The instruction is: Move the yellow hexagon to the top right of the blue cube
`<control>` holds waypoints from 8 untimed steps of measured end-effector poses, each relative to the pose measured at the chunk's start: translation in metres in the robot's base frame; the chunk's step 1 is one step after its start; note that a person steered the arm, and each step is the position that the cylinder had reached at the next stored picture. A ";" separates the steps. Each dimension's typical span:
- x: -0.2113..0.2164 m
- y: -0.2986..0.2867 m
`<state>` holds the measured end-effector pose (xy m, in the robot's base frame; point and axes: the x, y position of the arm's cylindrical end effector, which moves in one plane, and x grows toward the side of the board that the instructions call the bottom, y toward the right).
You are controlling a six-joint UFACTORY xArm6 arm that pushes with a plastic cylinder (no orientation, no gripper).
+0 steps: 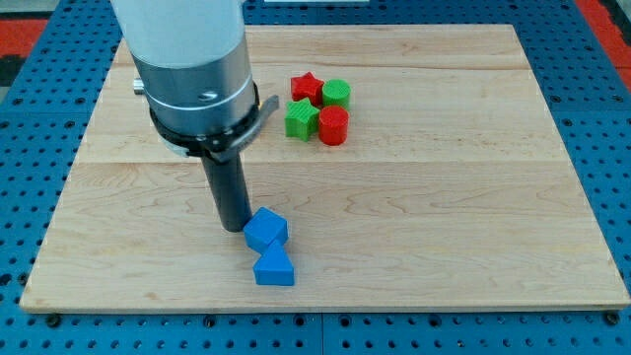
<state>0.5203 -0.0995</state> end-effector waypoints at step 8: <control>-0.171 -0.058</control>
<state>0.3497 -0.1580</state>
